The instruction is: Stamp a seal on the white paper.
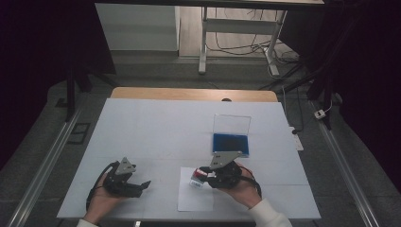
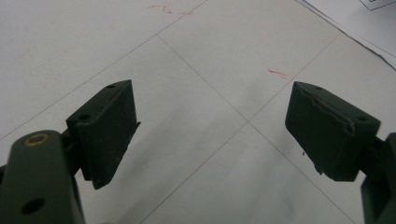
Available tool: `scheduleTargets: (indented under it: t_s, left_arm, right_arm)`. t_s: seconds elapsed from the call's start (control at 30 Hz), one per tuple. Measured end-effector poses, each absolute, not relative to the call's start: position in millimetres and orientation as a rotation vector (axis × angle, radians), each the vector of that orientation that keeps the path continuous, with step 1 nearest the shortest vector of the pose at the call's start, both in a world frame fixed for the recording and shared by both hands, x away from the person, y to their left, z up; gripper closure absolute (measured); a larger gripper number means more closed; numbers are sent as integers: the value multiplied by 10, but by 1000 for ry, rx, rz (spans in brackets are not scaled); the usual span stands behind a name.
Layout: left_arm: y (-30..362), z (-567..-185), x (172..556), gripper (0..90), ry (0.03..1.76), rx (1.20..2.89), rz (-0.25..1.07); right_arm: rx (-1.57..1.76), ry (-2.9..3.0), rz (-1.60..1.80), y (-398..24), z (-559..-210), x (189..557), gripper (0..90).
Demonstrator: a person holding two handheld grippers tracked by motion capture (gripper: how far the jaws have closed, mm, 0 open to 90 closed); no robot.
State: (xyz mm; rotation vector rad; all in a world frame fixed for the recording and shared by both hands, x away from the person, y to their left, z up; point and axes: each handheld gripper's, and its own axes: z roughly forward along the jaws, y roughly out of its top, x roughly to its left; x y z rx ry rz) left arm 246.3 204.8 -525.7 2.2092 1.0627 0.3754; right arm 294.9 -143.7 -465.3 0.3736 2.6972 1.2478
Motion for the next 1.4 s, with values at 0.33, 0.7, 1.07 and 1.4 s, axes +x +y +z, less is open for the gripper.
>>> scheduleTargets:
  t_s: [0.33,0.7,1.07,1.4]
  left_arm:
    - [2053,-5256,2462,169,1065,2209,379]
    - [2054,-5261,2466,169,1064,2212,377]
    - [2051,-5263,2463,169,1064,2212,377]
    - [2048,-5264,2460,170,1063,2218,383]
  right_arm:
    - [367,2696,1241,-1481,-4652,2954,694]
    - [388,2661,1247,-1547,-4581,2975,692]
    - [489,2571,1244,-1743,-4493,3082,692]
    - [582,2496,1224,-1925,-4449,3201,693]
